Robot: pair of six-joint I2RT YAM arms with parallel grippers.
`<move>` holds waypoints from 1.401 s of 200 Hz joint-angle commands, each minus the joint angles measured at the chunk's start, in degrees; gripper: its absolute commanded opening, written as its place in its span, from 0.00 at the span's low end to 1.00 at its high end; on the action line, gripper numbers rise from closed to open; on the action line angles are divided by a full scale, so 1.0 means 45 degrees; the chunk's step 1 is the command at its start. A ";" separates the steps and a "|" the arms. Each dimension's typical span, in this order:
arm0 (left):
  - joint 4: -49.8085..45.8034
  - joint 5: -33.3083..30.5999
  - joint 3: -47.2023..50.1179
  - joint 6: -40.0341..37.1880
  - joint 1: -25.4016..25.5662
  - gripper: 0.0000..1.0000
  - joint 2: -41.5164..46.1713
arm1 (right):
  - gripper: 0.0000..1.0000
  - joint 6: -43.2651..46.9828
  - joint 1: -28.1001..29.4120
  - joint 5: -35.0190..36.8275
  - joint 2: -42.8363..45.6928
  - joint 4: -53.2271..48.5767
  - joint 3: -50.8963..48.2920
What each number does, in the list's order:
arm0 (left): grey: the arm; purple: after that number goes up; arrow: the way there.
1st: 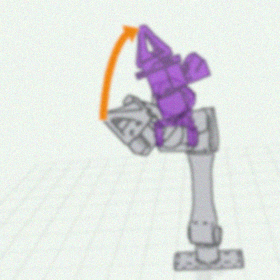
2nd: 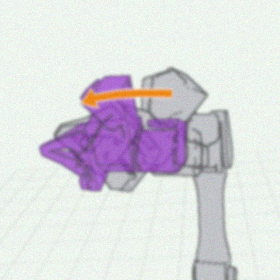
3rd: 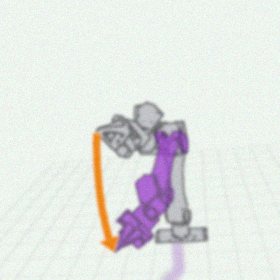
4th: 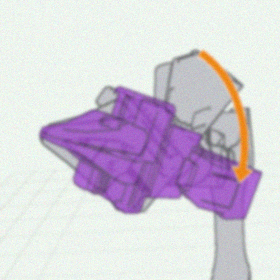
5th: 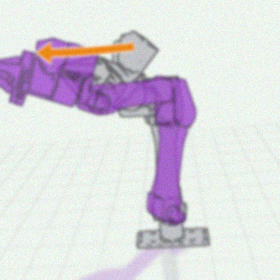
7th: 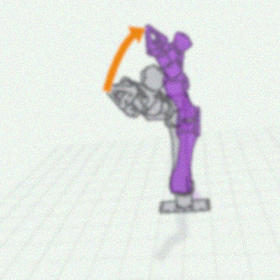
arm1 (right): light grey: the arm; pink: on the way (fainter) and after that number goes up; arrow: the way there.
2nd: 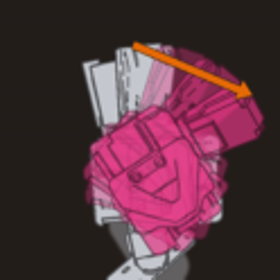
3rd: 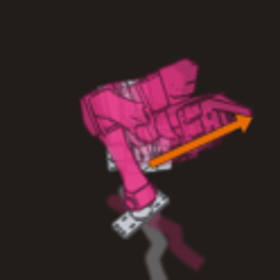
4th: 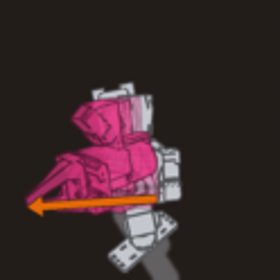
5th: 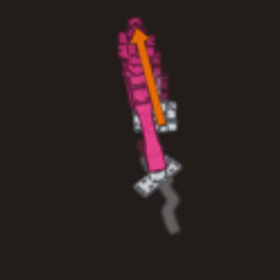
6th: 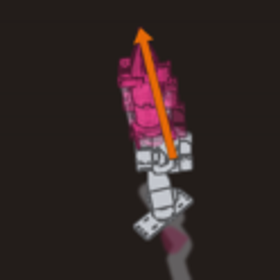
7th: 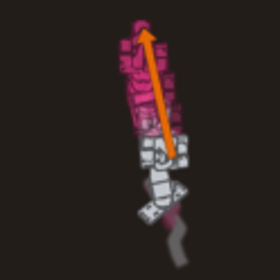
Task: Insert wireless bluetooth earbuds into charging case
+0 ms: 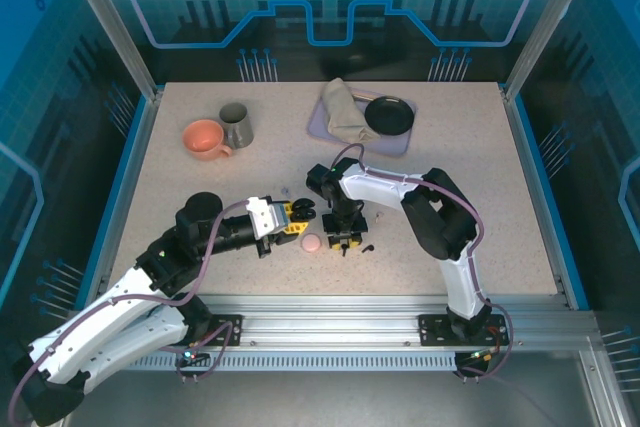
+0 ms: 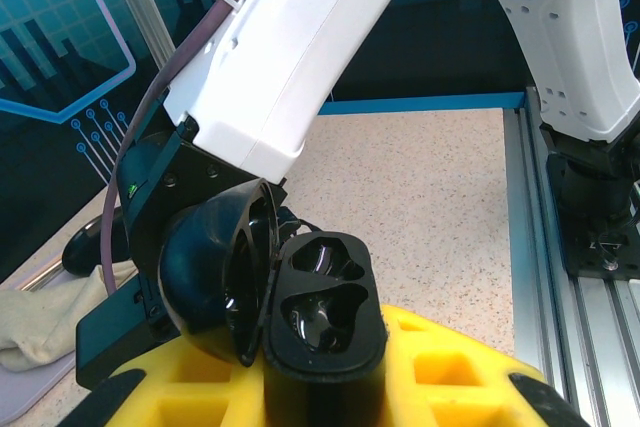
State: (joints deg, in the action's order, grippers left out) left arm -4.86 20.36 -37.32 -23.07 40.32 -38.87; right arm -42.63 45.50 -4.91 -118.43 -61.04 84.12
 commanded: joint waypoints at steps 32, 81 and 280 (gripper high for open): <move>0.0075 0.0205 0.0066 -0.0324 0.0080 0.00 0.0113 | 0.32 -0.0069 0.0193 0.0185 -0.0475 -0.0364 0.0382; 0.0078 0.0202 0.0054 -0.0342 0.0082 0.00 0.0122 | 0.30 0.0015 0.0193 0.0270 -0.0847 -0.0401 0.0592; -0.0052 -0.0299 -0.0114 0.0146 0.0075 0.00 -0.0031 | 0.21 0.1544 0.0052 0.0329 0.0007 0.0671 -0.0313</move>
State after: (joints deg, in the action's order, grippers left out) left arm -4.86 20.29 -37.32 -22.79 40.29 -38.92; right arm -39.51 45.50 -4.89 -119.66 -61.01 84.77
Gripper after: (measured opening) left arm 0.218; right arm 0.211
